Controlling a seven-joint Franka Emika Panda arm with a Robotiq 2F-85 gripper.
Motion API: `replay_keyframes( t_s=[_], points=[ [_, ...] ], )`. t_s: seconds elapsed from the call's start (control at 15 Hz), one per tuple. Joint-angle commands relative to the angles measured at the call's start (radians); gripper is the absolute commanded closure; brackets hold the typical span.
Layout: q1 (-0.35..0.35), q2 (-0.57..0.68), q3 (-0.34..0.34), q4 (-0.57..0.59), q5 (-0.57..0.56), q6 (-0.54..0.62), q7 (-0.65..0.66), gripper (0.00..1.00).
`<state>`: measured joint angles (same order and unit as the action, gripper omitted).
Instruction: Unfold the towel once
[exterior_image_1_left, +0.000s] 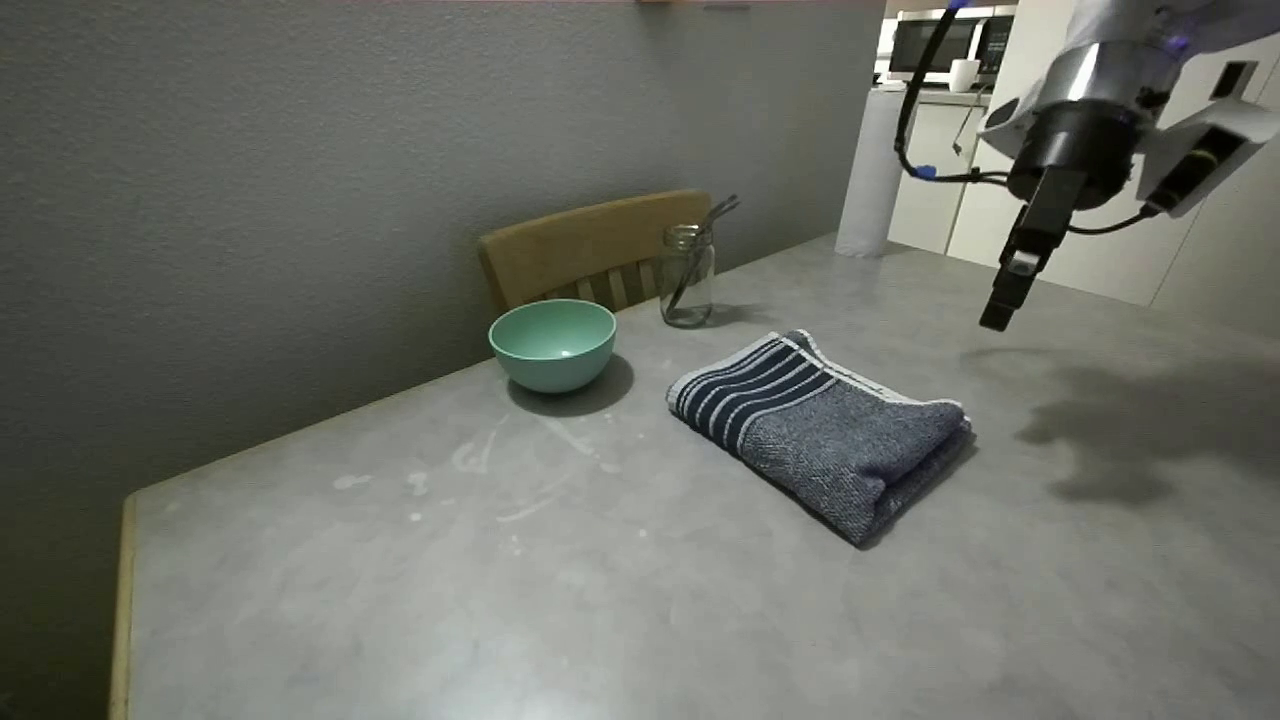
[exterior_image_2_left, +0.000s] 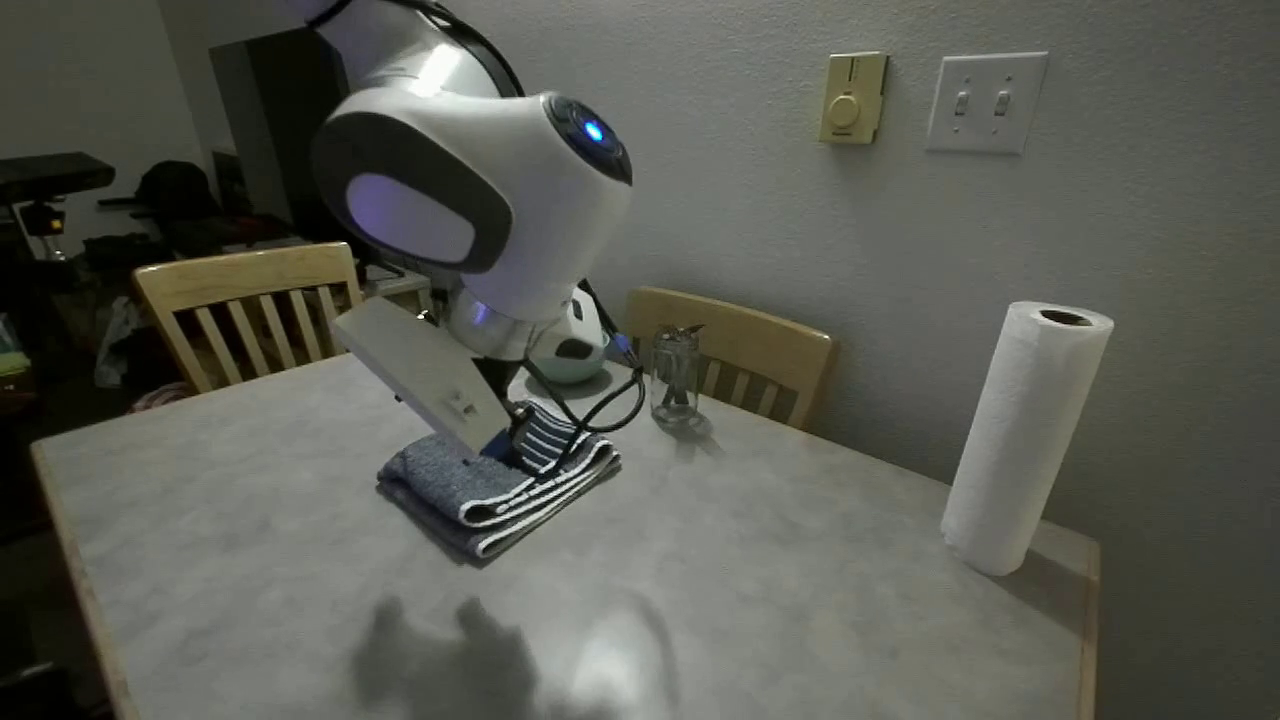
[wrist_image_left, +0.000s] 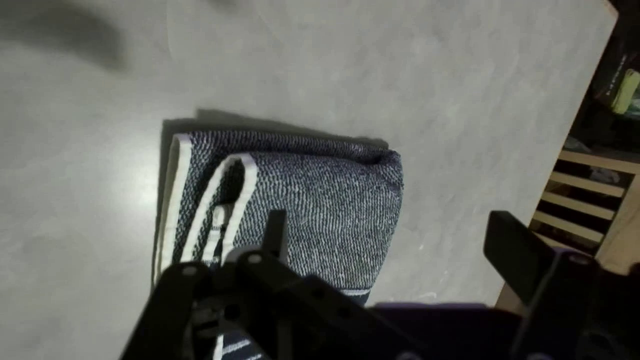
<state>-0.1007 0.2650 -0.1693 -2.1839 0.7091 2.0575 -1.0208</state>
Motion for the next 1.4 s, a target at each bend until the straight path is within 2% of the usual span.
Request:
replay_keyframes(
  t_s=[0.0,0.4,0.53,1.0,1.33],
  points=[
    [-0.047,0.026,0.047,0.013,-0.003,-0.005,-0.008,0.00],
    [-0.055,0.044,0.060,0.023,-0.003,-0.006,-0.009,0.00],
    [-0.056,0.085,0.070,0.047,0.018,-0.010,0.010,0.00],
    [-0.075,0.190,0.067,0.079,-0.005,-0.027,0.287,0.00],
    [-0.130,0.245,0.086,0.108,0.038,-0.058,0.367,0.00]
  ],
)
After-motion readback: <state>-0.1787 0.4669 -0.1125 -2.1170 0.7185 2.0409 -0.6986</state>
